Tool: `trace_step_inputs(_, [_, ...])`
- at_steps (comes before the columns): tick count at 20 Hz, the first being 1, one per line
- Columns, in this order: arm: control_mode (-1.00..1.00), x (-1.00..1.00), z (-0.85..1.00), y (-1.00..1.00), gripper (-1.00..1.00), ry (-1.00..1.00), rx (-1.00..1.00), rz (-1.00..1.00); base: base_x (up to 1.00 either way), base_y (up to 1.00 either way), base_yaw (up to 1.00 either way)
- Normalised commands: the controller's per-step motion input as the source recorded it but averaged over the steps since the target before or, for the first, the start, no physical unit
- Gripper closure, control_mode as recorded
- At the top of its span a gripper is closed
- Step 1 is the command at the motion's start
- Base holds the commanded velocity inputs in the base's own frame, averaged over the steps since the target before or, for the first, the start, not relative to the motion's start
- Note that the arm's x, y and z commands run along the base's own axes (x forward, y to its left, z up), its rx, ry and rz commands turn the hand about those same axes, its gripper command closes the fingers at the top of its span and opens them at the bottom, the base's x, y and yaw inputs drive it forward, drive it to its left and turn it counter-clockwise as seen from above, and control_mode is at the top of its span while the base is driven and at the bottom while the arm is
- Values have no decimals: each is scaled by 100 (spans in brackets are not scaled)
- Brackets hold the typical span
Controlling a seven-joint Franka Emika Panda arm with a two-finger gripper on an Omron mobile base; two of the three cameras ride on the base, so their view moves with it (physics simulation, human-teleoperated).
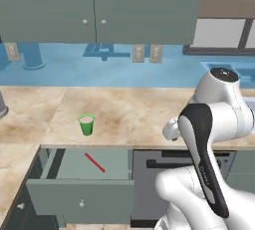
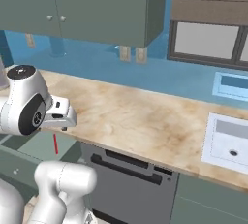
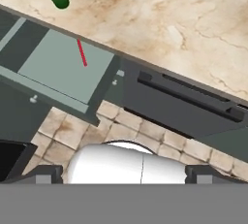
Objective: Pick up the straw from the left drawer and put it inside the smoothie cup.
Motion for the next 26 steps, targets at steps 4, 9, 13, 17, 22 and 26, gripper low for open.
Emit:
trace_step_inputs(4, [100,0,0,0,-100,0,0,0,30,0,24])
trace_step_inputs(9, [100,0,0,0,-100,0,0,0,39,-4,25])
trace_step_inputs(13, [100,0,0,0,-100,0,0,0,50,-8,24])
trace_step_inputs(17, [100,0,0,0,-100,0,0,0,42,-4,25])
trace_step_inputs(22, [100,0,0,0,-100,0,0,0,9,-6,30])
trace_step_inputs(26, [100,0,0,0,-100,0,0,0,0,-6,33])
